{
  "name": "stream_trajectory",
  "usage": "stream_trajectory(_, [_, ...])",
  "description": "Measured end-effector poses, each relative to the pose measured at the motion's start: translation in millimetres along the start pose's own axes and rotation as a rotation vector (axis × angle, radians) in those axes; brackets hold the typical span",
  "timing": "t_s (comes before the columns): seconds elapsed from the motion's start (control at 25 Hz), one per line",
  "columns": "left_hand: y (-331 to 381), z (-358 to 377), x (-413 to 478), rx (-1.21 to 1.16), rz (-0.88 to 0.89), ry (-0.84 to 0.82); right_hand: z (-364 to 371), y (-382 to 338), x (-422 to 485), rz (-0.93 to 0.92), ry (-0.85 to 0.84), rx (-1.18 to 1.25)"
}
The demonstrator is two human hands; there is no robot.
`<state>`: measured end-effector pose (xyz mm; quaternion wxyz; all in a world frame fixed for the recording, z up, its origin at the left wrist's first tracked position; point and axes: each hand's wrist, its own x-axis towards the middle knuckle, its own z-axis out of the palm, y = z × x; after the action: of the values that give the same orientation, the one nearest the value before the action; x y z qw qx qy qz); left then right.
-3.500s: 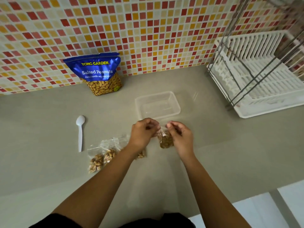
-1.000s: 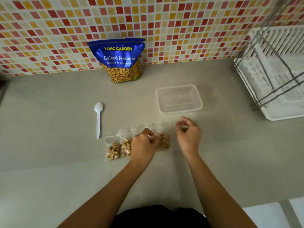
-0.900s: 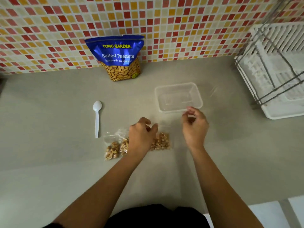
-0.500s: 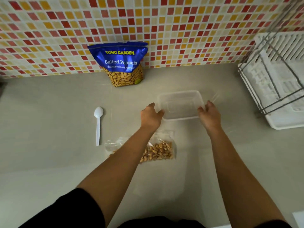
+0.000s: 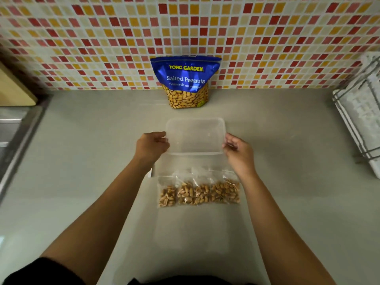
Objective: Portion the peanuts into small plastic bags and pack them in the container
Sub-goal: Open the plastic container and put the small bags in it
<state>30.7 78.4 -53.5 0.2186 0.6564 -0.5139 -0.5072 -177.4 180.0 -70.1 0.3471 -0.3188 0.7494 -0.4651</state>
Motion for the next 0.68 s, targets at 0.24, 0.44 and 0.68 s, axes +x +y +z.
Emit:
stream_trajectory(0.24, [-6.5, 0.1, -0.6, 0.134, 0.033, -0.009, 5.6, 4.0, -10.5, 0.046, 0.002, -0.025])
stream_trajectory(0.44, [28.6, -2.1, -20.0, 0.134, 0.195, 0.084, -5.4, -15.5, -11.1, -0.044, 0.062, -0.003])
stream_trajectory(0.68, [85.1, -12.4, -24.5, -0.409, 0.148, -0.115, -44.5, -84.1, -11.2, -0.105, 0.092, 0.348])
